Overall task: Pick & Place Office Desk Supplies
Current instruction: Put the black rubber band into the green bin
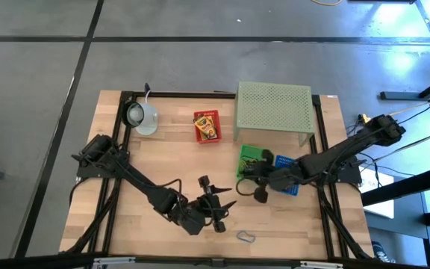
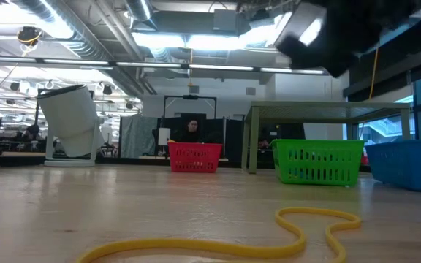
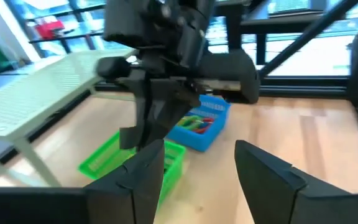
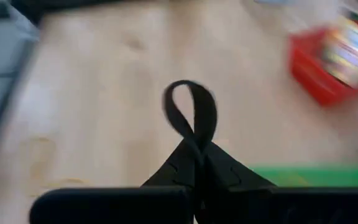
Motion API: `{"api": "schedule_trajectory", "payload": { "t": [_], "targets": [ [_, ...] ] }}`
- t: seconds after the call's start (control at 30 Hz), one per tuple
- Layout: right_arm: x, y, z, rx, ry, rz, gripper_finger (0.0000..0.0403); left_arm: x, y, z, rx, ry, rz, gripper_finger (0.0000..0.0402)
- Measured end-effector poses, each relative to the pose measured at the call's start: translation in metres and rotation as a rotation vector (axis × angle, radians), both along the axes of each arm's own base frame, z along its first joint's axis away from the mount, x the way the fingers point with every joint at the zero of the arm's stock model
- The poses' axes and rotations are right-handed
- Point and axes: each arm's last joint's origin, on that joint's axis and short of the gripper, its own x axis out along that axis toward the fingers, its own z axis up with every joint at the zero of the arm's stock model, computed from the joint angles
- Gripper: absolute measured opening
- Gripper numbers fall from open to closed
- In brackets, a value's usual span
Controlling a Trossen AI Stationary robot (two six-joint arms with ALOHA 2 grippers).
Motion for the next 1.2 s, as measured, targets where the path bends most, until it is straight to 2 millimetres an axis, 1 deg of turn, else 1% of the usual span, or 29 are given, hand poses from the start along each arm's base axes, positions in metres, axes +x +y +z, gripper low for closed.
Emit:
{"api": "schedule_trajectory", "payload": {
  "t": [0.13,0.27,0.37,0.5,0.63,0.7,0.83,1.0,1.2],
  "targets": [
    [-0.012,-0.011,-0.011,-0.059,0.119,-0.182,0.0007,0.000,0.001,0.000,0.011,-0.005,0.029,0.0190],
    [-0.014,-0.023,-0.022,-0.038,0.209,-0.301,0.0007,0.000,0.001,0.000,0.009,-0.006,0.028,0.0189],
    [-0.010,-0.027,-0.029,0.030,0.246,-0.331,0.0007,0.000,0.001,0.000,0.009,-0.005,0.028,0.0189],
    [-0.003,-0.032,-0.045,0.110,0.342,-0.344,0.0010,0.000,0.001,0.000,0.010,-0.005,0.028,0.0189],
    [0.004,-0.038,-0.060,0.129,0.417,-0.347,0.0011,0.000,0.001,0.000,0.011,-0.003,0.028,0.0189],
    [0.006,-0.041,-0.064,0.126,0.424,-0.354,0.0011,0.000,0.001,0.000,0.012,-0.002,0.028,0.0189],
    [0.009,-0.045,-0.063,0.131,0.408,-0.368,0.0014,0.000,0.001,-0.001,0.015,0.002,0.028,0.0189],
    [0.009,-0.046,-0.063,0.114,0.412,-0.352,0.0041,-0.001,0.002,-0.002,0.024,0.017,0.028,0.0189],
    [0.009,-0.046,-0.063,0.104,0.407,-0.358,0.0100,-0.001,0.002,-0.002,0.024,0.017,0.028,0.0189]
  ]
}}
